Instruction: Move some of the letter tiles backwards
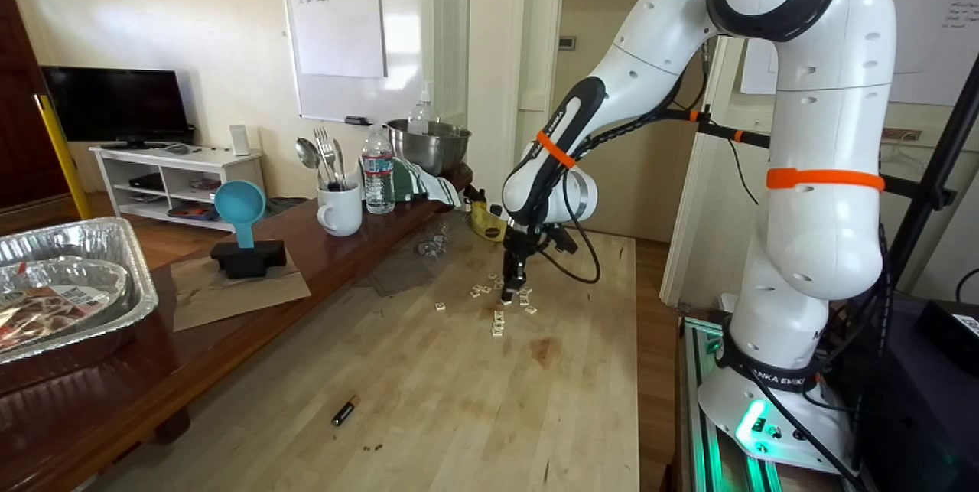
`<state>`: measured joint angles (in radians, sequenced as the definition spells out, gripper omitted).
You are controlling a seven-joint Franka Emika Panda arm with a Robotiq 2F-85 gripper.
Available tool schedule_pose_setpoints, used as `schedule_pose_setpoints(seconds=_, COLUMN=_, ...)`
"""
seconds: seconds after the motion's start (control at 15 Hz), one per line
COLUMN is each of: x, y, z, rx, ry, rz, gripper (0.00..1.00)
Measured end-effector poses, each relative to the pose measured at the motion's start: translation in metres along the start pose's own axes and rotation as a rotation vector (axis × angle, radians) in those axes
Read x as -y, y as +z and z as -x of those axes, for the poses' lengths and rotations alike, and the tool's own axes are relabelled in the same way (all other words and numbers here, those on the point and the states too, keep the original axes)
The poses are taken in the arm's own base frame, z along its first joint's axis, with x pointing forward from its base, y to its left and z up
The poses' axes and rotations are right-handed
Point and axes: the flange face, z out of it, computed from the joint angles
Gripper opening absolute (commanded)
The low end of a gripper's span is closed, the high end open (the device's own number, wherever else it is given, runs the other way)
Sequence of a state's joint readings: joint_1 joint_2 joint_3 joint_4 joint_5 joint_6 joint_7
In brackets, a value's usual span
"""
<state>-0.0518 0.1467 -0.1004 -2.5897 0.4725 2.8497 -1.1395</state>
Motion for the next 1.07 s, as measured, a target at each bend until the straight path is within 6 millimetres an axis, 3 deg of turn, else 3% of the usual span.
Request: schedule_pose_setpoints(seconds=1.07, x=-0.013, y=0.015, z=-0.071, rx=-0.082, ry=0.122, rz=-0.005, gripper=0.0)
